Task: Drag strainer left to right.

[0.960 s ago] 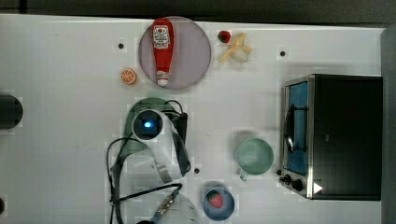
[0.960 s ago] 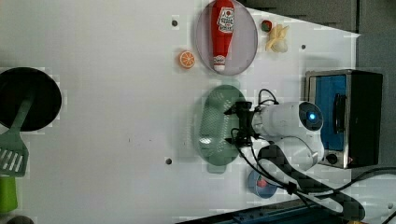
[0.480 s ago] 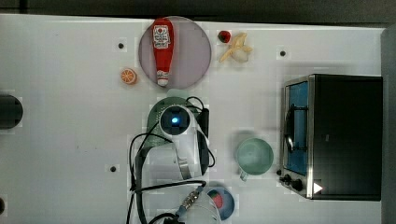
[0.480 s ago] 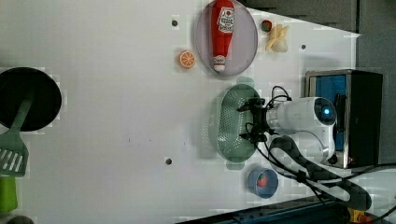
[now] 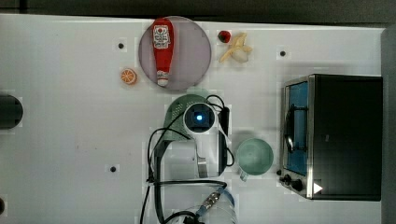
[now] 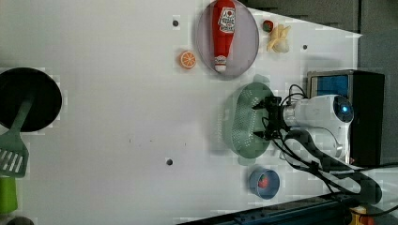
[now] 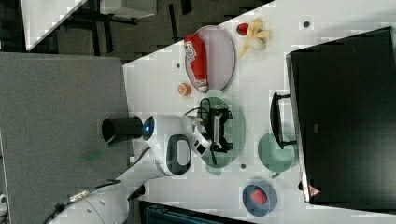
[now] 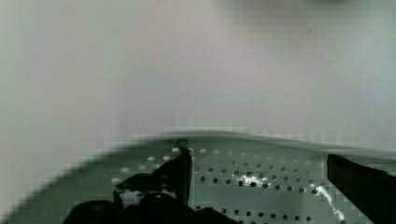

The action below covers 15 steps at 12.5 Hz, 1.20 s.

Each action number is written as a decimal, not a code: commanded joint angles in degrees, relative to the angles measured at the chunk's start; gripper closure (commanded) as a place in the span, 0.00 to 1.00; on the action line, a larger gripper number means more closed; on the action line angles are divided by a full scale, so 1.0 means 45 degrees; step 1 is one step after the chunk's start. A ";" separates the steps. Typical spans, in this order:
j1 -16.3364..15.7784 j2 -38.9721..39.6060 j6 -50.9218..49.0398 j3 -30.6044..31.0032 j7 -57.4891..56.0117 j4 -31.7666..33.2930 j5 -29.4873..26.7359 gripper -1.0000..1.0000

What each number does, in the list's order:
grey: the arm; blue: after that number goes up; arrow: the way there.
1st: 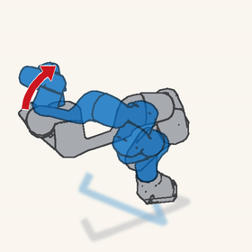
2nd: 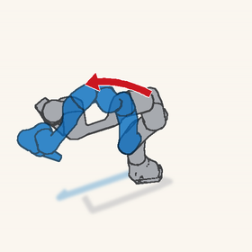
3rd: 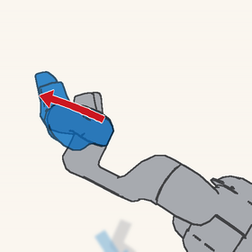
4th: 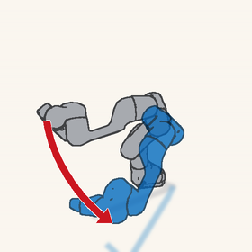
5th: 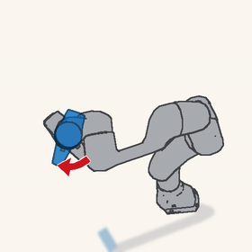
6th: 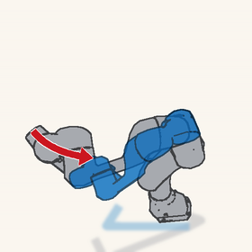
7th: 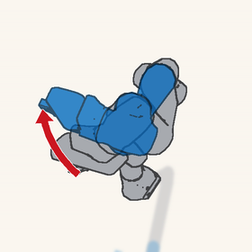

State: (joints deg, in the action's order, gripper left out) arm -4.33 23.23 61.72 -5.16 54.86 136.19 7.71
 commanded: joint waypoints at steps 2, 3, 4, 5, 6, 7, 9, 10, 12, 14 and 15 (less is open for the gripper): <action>-0.0055 -0.0307 0.0037 -0.0674 -0.1450 0.0004 0.0212 0.00; -0.0057 -0.0340 0.0035 -0.0617 -0.1437 0.0001 0.0203 0.00; -0.0069 -0.0446 0.0031 -0.0563 -0.1415 0.0011 0.0190 0.00; -0.0075 -0.0691 0.0021 -0.0404 -0.1519 0.0031 0.0192 0.00; -0.0085 -0.1139 -0.0038 -0.0145 -0.2023 0.0041 0.0194 0.00; -0.0087 -0.1762 -0.0324 0.0110 -0.2728 0.0046 0.0187 0.00; -0.0084 -0.3374 -0.1632 0.0340 -0.4122 -0.0116 0.0089 0.00; -0.0081 -0.4269 -0.2752 0.0345 -0.4940 -0.0347 0.0074 0.00; -0.0061 -0.6044 -0.5388 0.0281 -0.6547 -0.1092 -0.0205 0.00; -0.0061 -0.7546 -0.7878 0.0179 -0.7950 -0.2244 -0.0883 0.00; -0.0061 -0.8116 -0.9121 0.0146 -0.8735 -0.2865 -0.1271 0.00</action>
State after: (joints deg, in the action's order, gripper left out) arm -5.89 -12.94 22.05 -3.13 24.06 126.45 3.99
